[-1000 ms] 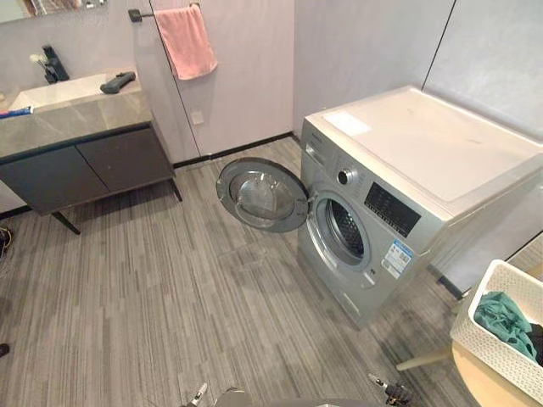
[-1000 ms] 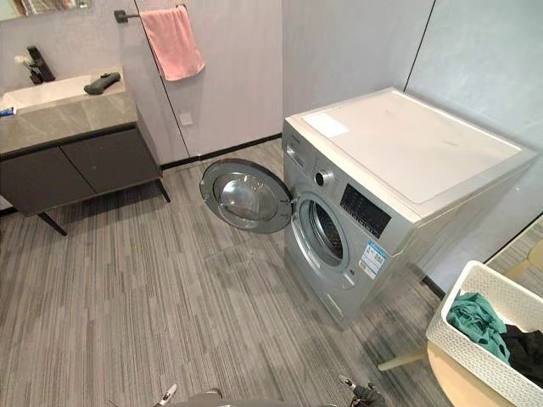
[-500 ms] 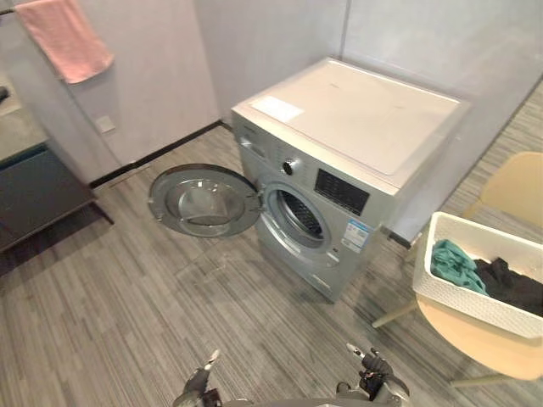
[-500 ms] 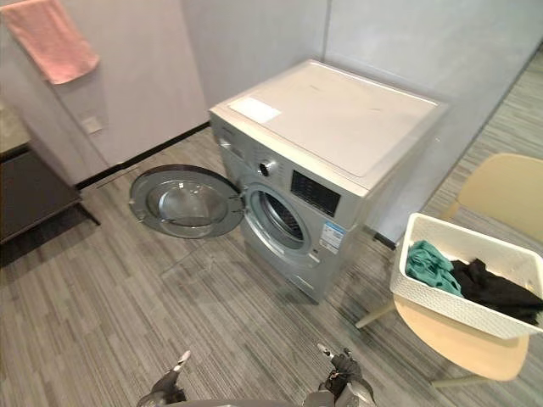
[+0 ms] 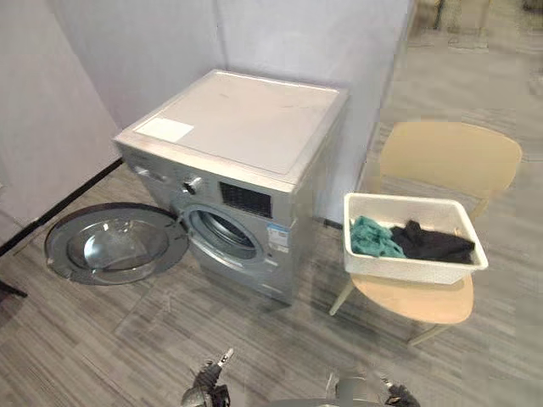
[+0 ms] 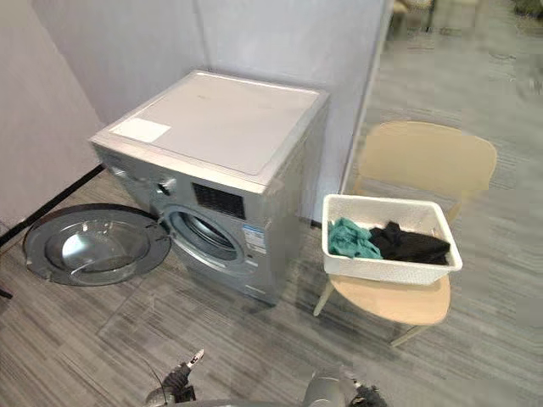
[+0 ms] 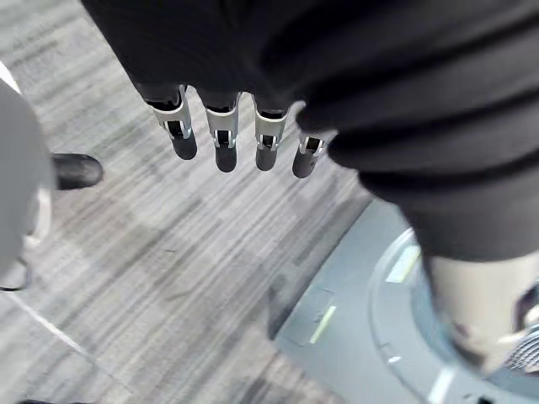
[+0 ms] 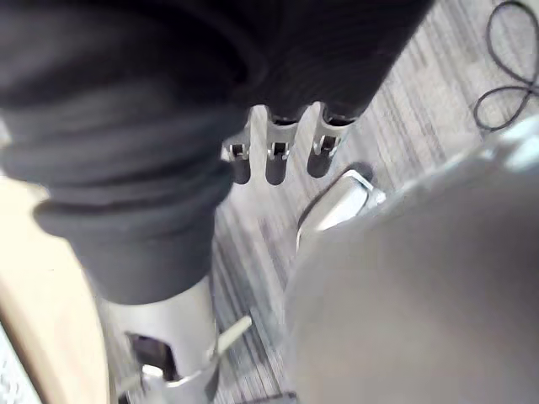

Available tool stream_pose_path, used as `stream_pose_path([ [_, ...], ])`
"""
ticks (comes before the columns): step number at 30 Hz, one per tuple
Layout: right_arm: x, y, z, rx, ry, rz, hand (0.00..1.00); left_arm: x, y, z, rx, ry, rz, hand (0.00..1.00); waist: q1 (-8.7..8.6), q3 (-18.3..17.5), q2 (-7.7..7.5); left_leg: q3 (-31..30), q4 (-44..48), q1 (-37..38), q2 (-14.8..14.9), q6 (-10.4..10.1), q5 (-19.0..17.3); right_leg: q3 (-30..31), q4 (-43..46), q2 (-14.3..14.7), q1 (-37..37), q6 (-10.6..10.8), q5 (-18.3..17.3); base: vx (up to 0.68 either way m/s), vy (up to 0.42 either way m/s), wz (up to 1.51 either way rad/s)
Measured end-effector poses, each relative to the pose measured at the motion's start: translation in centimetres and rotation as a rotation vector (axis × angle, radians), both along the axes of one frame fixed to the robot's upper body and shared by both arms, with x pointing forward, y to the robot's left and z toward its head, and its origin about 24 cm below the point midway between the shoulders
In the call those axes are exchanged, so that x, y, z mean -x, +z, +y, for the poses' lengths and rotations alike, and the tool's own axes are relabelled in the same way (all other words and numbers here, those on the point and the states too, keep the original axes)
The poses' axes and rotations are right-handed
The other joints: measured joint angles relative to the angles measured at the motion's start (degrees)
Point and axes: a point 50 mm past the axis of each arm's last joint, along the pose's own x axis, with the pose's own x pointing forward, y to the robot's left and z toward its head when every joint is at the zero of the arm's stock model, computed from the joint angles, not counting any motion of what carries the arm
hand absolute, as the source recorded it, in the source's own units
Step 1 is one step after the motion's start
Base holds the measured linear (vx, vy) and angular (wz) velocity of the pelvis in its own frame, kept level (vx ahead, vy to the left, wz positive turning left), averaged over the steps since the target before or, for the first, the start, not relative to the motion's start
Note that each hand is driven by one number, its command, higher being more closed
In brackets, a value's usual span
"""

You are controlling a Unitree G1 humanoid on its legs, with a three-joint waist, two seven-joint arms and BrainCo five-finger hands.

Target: Pick up the laundry basket with both hands and put the clothes into the washing machine.

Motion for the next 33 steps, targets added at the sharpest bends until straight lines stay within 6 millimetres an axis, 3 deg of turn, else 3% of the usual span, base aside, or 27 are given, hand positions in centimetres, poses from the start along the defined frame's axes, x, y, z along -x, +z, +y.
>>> stream_pose_path([
  [1,1.0,-0.1,-0.7,0.003,-0.021,0.044,0.0,0.4,-0.1,0.1,0.005,0.024,0.012,0.0,0.04,0.01,-0.01,-0.2,1.27,0.22,0.88,-2.38,2.97,0.52,-0.16,0.94,0.48,-0.68,-0.11,0.07,-0.25,-0.39],
  [2,1.6,-0.1,-1.1,0.009,-0.03,0.062,0.0,0.8,-0.2,0.2,0.005,0.045,0.019,0.0,-0.09,0.01,0.03,-0.33,2.38,0.39,1.71,-3.15,3.6,0.57,-0.48,1.61,1.09,-1.22,-0.1,0.1,-0.256,-0.41],
  [3,2.2,-0.1,-1.2,0.013,-0.033,0.082,0.0,1.6,-0.3,0.8,-0.001,0.094,0.036,0.0,-0.19,-0.02,0.0,-1.26,6.51,-0.37,3.96,-2.99,3.94,0.68,-0.92,3.47,2.36,-2.63,-0.42,0.1,-0.262,-0.34],
  [5,2.6,-0.3,-0.6,-0.003,-0.036,0.089,0.0,2.4,-0.3,1.7,-0.011,0.163,0.049,0.0,-0.74,0.13,-0.43,-5.36,17.64,-4.79,7.88,-0.43,5.72,0.06,-1.87,5.83,4.73,-4.39,-1.08,0.09,-0.332,-0.2],
  [7,2.7,-0.4,0.4,-0.016,-0.016,0.084,0.0,2.3,0.2,3.5,-0.063,0.233,0.013,0.0,-0.47,1.35,-3.0,-9.63,32.96,-12.83,10.99,12.57,13.9,0.21,-3.23,7.56,7.08,-6.96,-1.3,0.03,-0.269,-0.22],
  [8,1.6,0.0,-0.1,0.018,0.011,0.039,0.0,1.8,0.5,4.2,-0.089,0.252,-0.02,0.0,0.83,1.82,-3.22,-14.38,42.96,-18.59,9.18,9.38,7.68,1.66,-4.27,8.64,8.7,-9.06,-0.88,0.05,-0.143,-0.43],
  [9,0.9,0.3,-0.6,0.039,0.017,0.015,0.0,1.7,0.5,3.9,-0.08,0.25,-0.019,0.0,0.75,2.09,-2.8,-15.71,45.35,-20.42,6.71,8.01,4.01,2.35,-4.75,8.89,8.9,-9.51,-0.77,0.07,-0.09,-0.65],
  [10,-0.2,0.7,-1.5,0.072,0.037,-0.021,0.0,1.9,0.3,3.1,-0.058,0.258,-0.012,0.0,0.79,2.45,-2.15,-16.46,46.64,-22.72,1.21,7.1,-1.11,3.77,-5.39,8.99,9.3,-9.85,-0.57,0.05,-0.012,-0.51],
  [12,-1.7,1.3,-1.8,0.098,0.056,-0.075,0.0,1.8,0.3,2.7,-0.05,0.257,-0.017,0.0,1.16,2.77,-1.31,-13.31,40.8,-23.63,-4.54,8.21,-4.26,4.46,-6.67,9.19,10.63,-10.04,-0.38,0.08,0.019,-0.44],
  [13,-1.9,1.3,-1.6,0.098,0.066,-0.083,0.0,1.8,0.3,2.6,-0.046,0.259,-0.017,0.0,1.33,2.87,-1.15,-11.79,37.63,-23.61,-5.86,8.77,-4.62,4.79,-7.08,9.43,11.16,-10.01,-0.41,0.14,0.05,-0.41],
  [14,-2.6,1.4,-1.1,0.093,0.084,-0.102,0.0,1.6,0.3,2.4,-0.041,0.262,-0.028,0.0,2.23,2.85,-0.96,-10.48,30.29,-23.67,-8.5,8.97,-5.23,6.14,-7.33,9.96,11.39,-9.68,-0.68,0.17,0.074,-0.49],
  [15,-3.1,1.5,-0.8,0.09,0.096,-0.118,0.0,1.5,0.3,2.1,-0.035,0.262,-0.03,0.0,3.15,2.75,-0.99,-10.7,24.61,-22.34,-9.84,9.33,-5.4,7.12,-7.16,10.28,11.04,-9.34,-0.91,0.24,0.098,-0.66],
  [16,-3.8,1.5,-0.1,0.078,0.108,-0.135,0.0,1.6,0.2,1.8,-0.024,0.255,-0.026,0.0,3.43,2.29,-0.55,-12.87,18.34,-18.85,-11.48,11.09,-7.75,8.31,-7.06,10.48,10.48,-8.73,-1.28,0.24,0.102,-0.52],
  [17,-4.7,1.5,0.8,0.062,0.136,-0.153,0.0,1.6,0.3,2.0,-0.029,0.264,-0.028,0.0,3.37,2.6,-1.31,-12.61,17.03,-18.62,-12.5,11.65,-7.74,8.84,-6.96,9.84,10.08,-7.69,-1.37,0.2,0.077,-0.33],
  [20,-4.7,1.4,1.8,0.05,0.182,-0.142,0.0,1.5,0.2,1.9,-0.023,0.274,-0.024,0.0,4.03,2.61,-1.42,-9.11,14.96,-15.26,-13.03,12.06,-7.97,9.21,-4.17,8.86,10.67,-6.53,-2.08,0.21,0.074,-0.4],
  [23,-4.6,1.3,2.6,0.03,0.223,-0.162,0.0,1.0,0.3,1.9,-0.023,0.25,-0.024,0.0,3.9,2.5,-2.21,-6.8,10.42,-9.88,-14.85,12.15,-8.04,8.33,6.58,8.06,7.2,-4.56,-4.0,0.18,0.055,-0.4],
  [25,-4.1,1.3,2.8,0.03,0.217,-0.166,0.0,-0.1,0.6,2.6,-0.045,0.212,-0.042,0.0,3.23,3.49,-4.33,-6.08,9.74,-7.47,-15.78,12.49,-8.68,7.17,23.83,7.75,-0.25,-2.05,-2.91,0.21,-0.035,-0.11],
  [27,-2.6,1.0,2.7,0.024,0.202,-0.134,0.0,-0.7,0.7,2.8,-0.056,0.19,-0.053,0.0,3.21,3.87,-4.68,-6.35,10.94,-6.56,-14.57,12.45,-8.68,6.43,31.15,7.17,-3.46,-2.35,-3.0,0.22,-0.15,0.17],
  [28,-2.0,1.1,2.2,0.026,0.148,-0.137,0.0,-0.9,0.8,2.8,-0.056,0.19,-0.057,0.0,3.13,3.81,-4.64,-6.44,11.32,-5.85,-13.12,12.4,-8.66,5.24,32.43,5.38,-4.92,-2.52,-3.06,0.21,-0.198,0.2],
  [29,-1.6,1.1,2.0,0.031,0.137,-0.13,0.0,-1.0,0.8,2.8,-0.056,0.19,-0.058,0.0,3.11,3.81,-4.37,-6.47,11.32,-5.56,-12.4,12.35,-8.63,4.75,32.07,4.06,-5.52,-2.56,-3.05,0.22,-0.23,0.11],
  [30,-1.3,1.1,1.8,0.034,0.118,-0.124,0.0,-1.0,0.8,2.8,-0.059,0.193,-0.059,0.0,3.1,3.8,-4.35,-6.44,11.02,-4.69,-10.92,11.73,-8.57,3.85,30.28,0.79,-6.51,-2.75,-3.03,0.23,-0.277,-0.02],
  [32,-0.6,0.9,1.7,0.03,0.082,-0.111,0.0,-0.8,0.8,2.9,-0.068,0.2,-0.056,0.0,3.34,3.31,-5.02,-6.48,8.37,-1.98,-8.56,9.06,-7.72,3.37,17.25,-4.42,-5.88,-4.57,-1.31,0.26,-0.381,-0.2],
  [33,-0.5,0.9,1.9,0.024,0.078,-0.109,0.0,-0.6,0.8,3.1,-0.077,0.206,-0.051,0.0,3.25,2.85,-5.5,-6.55,7.92,-1.59,-8.24,8.4,-7.4,3.69,12.1,-5.33,-4.98,-4.66,1.01,0.26,-0.439,-0.25],
])
